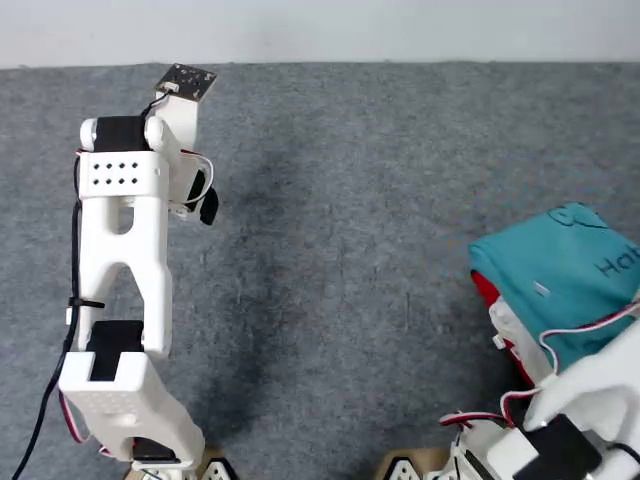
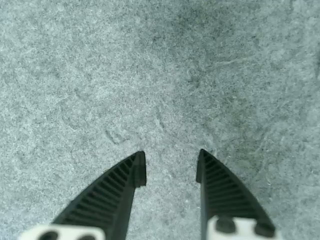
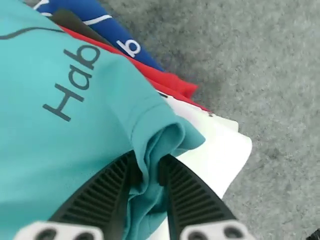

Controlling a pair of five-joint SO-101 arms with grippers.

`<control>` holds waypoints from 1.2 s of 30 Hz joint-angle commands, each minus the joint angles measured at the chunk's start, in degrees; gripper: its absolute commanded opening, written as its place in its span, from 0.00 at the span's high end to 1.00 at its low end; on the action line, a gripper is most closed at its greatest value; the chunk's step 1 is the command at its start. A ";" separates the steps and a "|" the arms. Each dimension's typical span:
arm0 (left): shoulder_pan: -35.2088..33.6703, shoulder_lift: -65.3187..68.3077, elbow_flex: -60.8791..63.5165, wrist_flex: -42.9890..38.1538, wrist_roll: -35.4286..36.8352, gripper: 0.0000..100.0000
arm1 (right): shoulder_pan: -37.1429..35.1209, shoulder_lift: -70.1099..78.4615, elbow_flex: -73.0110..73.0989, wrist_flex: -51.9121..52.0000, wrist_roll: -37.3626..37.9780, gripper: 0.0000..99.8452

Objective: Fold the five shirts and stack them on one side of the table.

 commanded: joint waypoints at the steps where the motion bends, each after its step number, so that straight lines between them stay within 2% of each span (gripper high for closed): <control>1: 0.09 -2.90 0.92 0.62 0.09 0.83 | 2.42 0.22 -0.35 -0.04 0.53 0.99; 4: 1.05 -2.81 5.14 -0.97 0.26 0.83 | 3.82 0.31 -0.35 2.07 0.53 0.99; 12: 2.73 -2.81 19.82 -12.31 0.26 0.83 | 5.32 0.22 -0.35 4.79 0.53 0.99; 19: 2.99 -2.81 30.46 -20.04 0.44 0.83 | 5.32 -0.31 -0.70 9.19 0.00 0.85; 25: 2.99 -2.81 37.76 -25.14 0.44 0.83 | 4.18 -6.64 -7.82 13.32 -2.81 0.84; 29: 2.99 -2.81 40.92 -28.04 0.44 0.83 | -3.91 -14.55 -10.81 14.02 -3.25 0.84; 36: 2.99 -2.81 43.38 -29.98 0.44 0.83 | -32.13 -17.63 -0.88 10.33 -3.25 0.84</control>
